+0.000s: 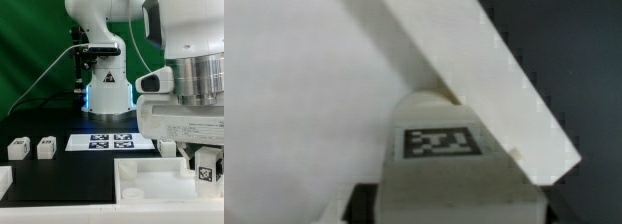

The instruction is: Assemble one leg

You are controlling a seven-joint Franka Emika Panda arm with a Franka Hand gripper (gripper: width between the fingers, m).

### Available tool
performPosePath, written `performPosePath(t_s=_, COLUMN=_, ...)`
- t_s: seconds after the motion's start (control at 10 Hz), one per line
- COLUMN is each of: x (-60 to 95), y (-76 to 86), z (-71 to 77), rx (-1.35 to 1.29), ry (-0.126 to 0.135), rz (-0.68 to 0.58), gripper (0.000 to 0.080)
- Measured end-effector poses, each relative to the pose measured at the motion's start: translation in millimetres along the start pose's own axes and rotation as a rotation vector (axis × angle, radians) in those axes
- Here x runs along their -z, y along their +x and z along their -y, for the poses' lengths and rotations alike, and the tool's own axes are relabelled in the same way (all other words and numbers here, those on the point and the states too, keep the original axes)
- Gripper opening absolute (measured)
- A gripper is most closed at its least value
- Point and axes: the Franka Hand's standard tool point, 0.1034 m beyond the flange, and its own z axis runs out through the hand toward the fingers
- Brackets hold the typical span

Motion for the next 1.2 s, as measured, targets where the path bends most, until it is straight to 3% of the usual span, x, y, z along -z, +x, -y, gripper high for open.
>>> performPosePath(t_s=0.3, x=-0.7, y=-0.4, z=0.2, rx=-0.432, ry=0.029, rz=0.033, gripper=0.0294)
performPosePath(t_s=0.6, x=-0.5, y=-3.4, z=2.5, rx=-0.720, ry=0.032, rz=0.047, gripper=0.0294)
performPosePath(t_s=0.7, x=-1.1, y=-4.2, z=2.5, rx=-0.748, ry=0.031, rz=0.049, gripper=0.0403)
performPosePath(t_s=0.8, x=-1.4, y=-4.5, z=2.5, rx=-0.733, ry=0.031, rz=0.049, gripper=0.0403)
performPosePath(t_s=1.0, x=-1.7, y=-4.9, z=2.5, rx=-0.651, ry=0.032, rz=0.048, gripper=0.0626)
performPosePath(t_s=1.2, x=-2.5, y=-8.4, z=3.3, rx=-0.388, ry=0.033, rz=0.042, gripper=0.0643)
